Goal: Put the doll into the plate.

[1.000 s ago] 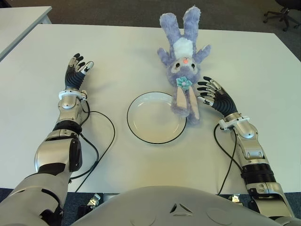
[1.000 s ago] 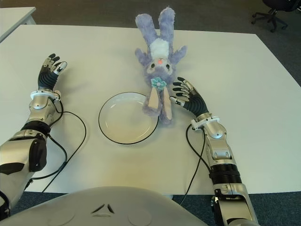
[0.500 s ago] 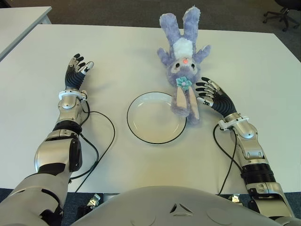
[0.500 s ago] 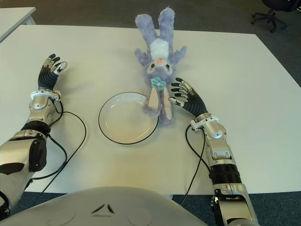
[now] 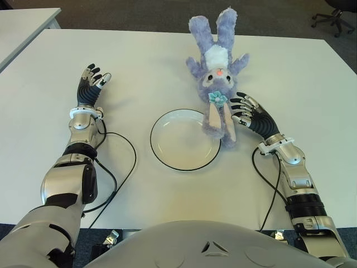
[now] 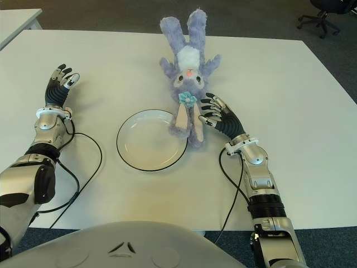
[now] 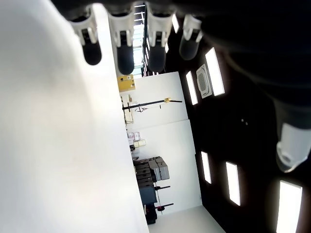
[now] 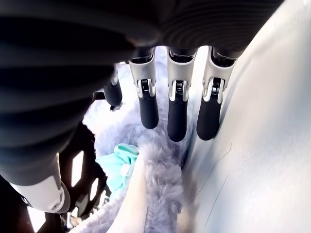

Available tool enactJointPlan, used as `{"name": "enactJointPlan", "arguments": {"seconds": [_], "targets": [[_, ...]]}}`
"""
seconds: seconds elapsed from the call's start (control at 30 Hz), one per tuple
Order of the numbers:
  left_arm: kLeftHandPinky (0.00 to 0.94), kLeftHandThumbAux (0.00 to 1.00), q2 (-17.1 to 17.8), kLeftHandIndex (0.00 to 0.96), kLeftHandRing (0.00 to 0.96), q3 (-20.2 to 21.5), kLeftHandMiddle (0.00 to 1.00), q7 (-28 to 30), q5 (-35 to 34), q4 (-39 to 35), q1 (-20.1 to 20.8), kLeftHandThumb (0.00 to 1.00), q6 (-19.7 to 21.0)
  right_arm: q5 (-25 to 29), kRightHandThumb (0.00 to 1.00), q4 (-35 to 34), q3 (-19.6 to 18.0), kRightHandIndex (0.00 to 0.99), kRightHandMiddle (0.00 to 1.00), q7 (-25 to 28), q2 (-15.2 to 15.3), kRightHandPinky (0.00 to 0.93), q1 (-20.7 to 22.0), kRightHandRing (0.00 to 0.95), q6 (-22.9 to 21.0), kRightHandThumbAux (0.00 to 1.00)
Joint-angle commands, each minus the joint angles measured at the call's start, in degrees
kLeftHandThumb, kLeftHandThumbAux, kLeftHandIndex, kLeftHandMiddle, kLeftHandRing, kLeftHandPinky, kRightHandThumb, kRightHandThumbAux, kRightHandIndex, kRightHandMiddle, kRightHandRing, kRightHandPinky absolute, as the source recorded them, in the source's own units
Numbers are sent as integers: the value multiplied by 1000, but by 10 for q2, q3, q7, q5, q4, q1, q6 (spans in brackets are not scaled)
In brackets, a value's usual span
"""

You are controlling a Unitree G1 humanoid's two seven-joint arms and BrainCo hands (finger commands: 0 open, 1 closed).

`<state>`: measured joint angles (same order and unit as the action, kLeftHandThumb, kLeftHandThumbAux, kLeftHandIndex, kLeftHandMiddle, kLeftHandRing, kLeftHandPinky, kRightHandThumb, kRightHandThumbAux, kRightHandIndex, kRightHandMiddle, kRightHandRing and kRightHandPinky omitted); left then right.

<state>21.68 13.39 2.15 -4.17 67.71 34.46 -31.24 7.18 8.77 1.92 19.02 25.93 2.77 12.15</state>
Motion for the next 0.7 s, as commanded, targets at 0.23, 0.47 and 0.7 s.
{"name": "enactJointPlan", "arguments": {"seconds": [0.23,0.47,0.7], "targets": [[97,516,-17,0,120,6,118,22,-8,26,-48,0,23,-17,310,147,117,22,196,45,-122,301,-184,242,-7,626],[107,516,-18,0,125,7,125,24,-9,25,-51,0,19,-21,307,141,122,26,198,44,-122,288,-186,243,-1,621],[107,520,-18,0,128,6,128,23,-8,24,-52,0,17,-24,312,131,129,31,197,43,-125,269,-187,235,-3,638]]}}
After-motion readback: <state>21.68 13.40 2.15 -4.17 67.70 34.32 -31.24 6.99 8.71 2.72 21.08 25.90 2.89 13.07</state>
